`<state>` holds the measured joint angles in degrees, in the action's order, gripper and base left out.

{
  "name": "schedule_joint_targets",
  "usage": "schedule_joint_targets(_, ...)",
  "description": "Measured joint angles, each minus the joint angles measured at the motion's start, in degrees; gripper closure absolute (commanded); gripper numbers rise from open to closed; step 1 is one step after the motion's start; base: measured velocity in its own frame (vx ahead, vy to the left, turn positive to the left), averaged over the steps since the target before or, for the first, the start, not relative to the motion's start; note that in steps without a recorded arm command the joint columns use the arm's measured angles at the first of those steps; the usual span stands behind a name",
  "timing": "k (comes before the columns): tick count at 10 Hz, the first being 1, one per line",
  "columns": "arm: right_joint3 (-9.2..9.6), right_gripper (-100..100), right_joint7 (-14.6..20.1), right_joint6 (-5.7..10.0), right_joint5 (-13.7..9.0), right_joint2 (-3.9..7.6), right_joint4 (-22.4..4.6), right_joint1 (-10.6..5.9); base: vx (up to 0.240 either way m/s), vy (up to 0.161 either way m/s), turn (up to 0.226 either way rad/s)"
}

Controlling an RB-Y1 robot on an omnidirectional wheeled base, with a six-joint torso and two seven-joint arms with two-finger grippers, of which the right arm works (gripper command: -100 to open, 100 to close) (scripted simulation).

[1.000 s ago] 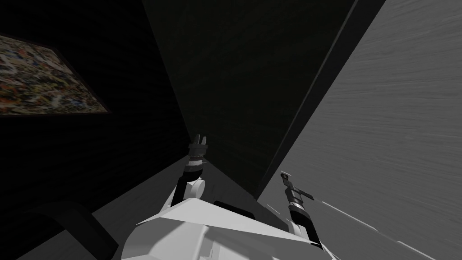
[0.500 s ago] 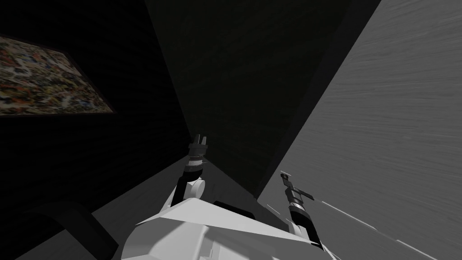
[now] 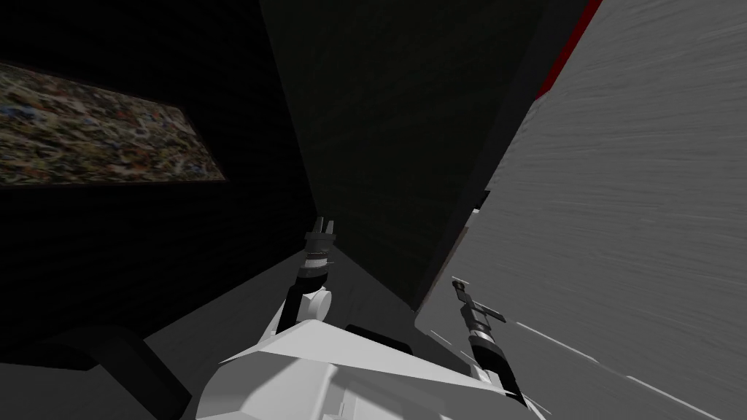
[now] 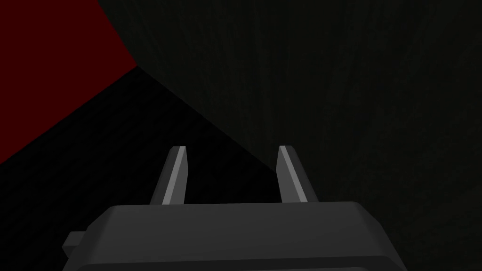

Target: Pull the door open

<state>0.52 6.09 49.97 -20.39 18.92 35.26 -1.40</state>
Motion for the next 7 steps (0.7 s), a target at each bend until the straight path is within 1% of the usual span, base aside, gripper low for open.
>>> schedule_joint_targets(2,1.46,100,1.51,0.48,0.75,0.73,0.34,0.89,-0.201,-0.059,0.109)
schedule_joint_targets(3,2.03,100,2.08,0.63,1.04,1.04,0.71,1.16,-0.206,-0.025,0.077)
schedule_joint_targets(4,2.48,100,2.6,0.97,1.28,1.33,0.58,1.1,-0.086,-0.002,0.023)
schedule_joint_targets(5,2.65,100,2.71,0.96,1.36,1.22,0.47,1.18,-0.16,0.0,0.104)
schedule_joint_targets(7,3.49,100,3.73,1.85,1.75,2.13,0.43,1.51,-0.218,-0.039,0.102)
